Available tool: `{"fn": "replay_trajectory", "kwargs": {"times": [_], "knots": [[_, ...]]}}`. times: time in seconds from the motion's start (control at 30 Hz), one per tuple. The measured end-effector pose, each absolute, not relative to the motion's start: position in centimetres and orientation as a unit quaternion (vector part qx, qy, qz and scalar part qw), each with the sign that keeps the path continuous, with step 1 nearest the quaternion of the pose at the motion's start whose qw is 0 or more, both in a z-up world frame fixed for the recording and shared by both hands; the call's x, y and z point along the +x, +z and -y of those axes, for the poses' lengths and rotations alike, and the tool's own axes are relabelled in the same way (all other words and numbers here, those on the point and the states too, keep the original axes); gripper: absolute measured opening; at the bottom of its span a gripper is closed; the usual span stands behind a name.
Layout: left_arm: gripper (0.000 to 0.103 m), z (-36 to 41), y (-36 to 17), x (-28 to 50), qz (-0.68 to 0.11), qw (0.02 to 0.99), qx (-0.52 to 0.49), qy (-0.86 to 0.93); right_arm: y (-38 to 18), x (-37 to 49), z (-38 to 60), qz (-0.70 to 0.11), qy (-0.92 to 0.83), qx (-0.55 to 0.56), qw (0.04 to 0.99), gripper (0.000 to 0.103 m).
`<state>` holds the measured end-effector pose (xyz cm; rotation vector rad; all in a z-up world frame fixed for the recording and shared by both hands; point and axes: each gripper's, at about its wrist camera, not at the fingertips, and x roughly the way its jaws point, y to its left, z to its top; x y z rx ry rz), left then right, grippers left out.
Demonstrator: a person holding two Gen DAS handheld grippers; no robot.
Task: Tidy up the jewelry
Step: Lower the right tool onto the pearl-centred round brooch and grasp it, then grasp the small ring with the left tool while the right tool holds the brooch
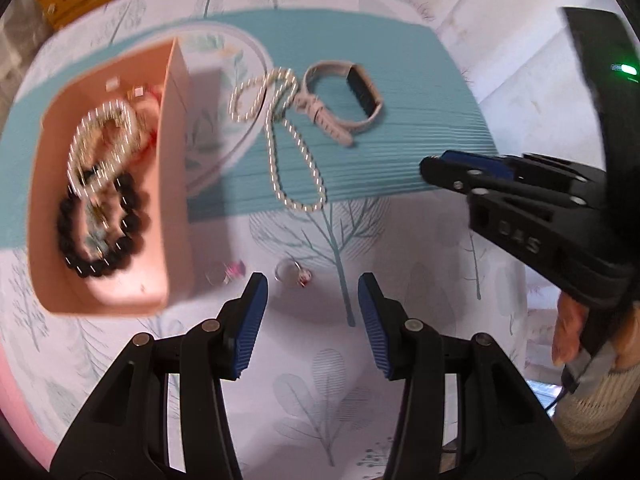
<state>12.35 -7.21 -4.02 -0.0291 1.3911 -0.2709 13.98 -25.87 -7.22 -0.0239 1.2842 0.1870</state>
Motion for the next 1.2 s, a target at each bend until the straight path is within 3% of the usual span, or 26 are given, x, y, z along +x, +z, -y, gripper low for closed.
{"fn": "replay_trajectory", "kwargs": {"times": [0.53, 0.83, 0.9, 1.2], "knots": [[0.038, 6.8, -6.0, 12.9, -0.671, 0.735, -0.072, -0.073, -6.0, 12.6, 27.4, -0.587, 0.094, 0.005, 0.804, 0.019], [0.037, 6.9, -5.8, 13.4, -0.659, 0.748, -0.05, -0.061, -6.1, 12.4, 27.6, -0.587, 0.098, 0.01, 0.804, 0.019], [0.027, 7.8, -6.0, 14.0, -0.655, 0.753, -0.039, -0.06, -6.3, 12.4, 27.6, -0.588, 0.097, 0.011, 0.803, 0.019], [0.025, 9.6, -5.9, 14.3, -0.653, 0.754, -0.003, -0.073, -6.8, 12.6, 28.1, -0.59, 0.093, 0.022, 0.801, 0.019]]}}
